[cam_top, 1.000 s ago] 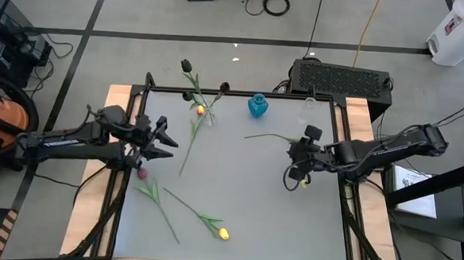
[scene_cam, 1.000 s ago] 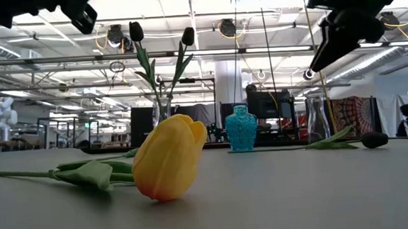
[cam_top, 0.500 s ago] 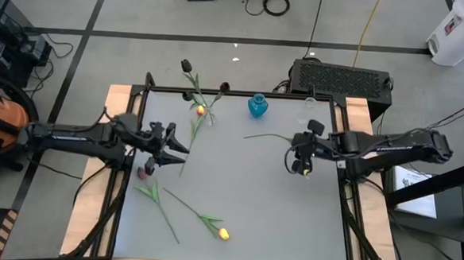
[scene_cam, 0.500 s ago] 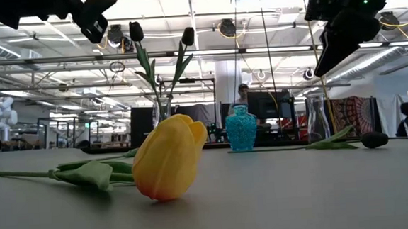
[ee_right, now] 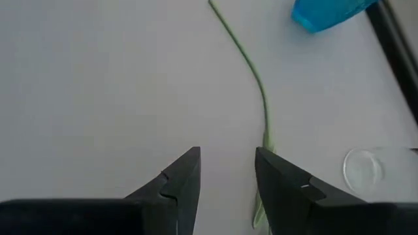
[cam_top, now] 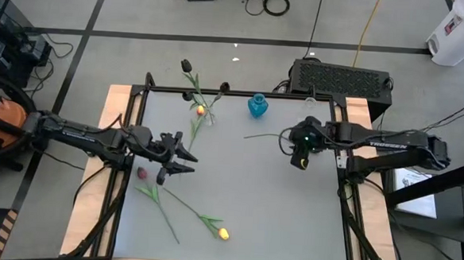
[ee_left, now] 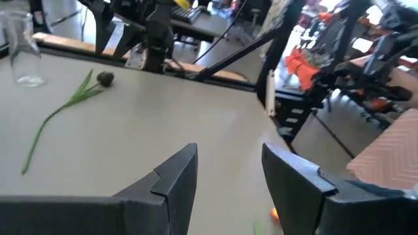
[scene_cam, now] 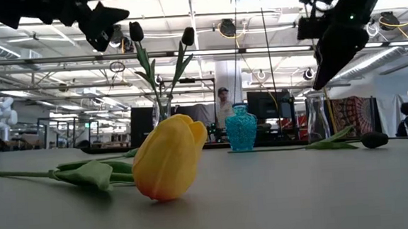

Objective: Sort flowers into vase by color
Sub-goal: Put the black flower into the left transparent flower vase

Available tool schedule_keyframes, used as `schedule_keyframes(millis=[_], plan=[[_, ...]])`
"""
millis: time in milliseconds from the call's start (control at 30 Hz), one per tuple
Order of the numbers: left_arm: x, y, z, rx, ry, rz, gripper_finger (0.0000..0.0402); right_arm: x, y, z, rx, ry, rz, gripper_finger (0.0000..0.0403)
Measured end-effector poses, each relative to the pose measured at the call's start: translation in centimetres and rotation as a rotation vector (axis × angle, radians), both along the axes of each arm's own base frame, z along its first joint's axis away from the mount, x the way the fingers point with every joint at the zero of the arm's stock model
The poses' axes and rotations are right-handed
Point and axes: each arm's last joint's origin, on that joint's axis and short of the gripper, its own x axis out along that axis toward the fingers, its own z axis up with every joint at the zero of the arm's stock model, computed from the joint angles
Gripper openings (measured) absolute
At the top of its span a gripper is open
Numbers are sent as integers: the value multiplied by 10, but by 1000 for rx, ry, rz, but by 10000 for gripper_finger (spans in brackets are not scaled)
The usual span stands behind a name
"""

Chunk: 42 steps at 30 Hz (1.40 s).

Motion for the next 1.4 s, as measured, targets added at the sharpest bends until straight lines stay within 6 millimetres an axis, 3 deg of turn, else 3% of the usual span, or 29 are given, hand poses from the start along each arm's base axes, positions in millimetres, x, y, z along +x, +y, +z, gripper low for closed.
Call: schedule_keyframes(millis=[567, 1400], plan=[[7, -13, -6, 66, 8, 101, 178, 18, -34, -40, 43, 220, -53, 180], [6, -13, -6, 67, 14, 101, 178, 20, -75, -82, 66, 433, -3, 181]])
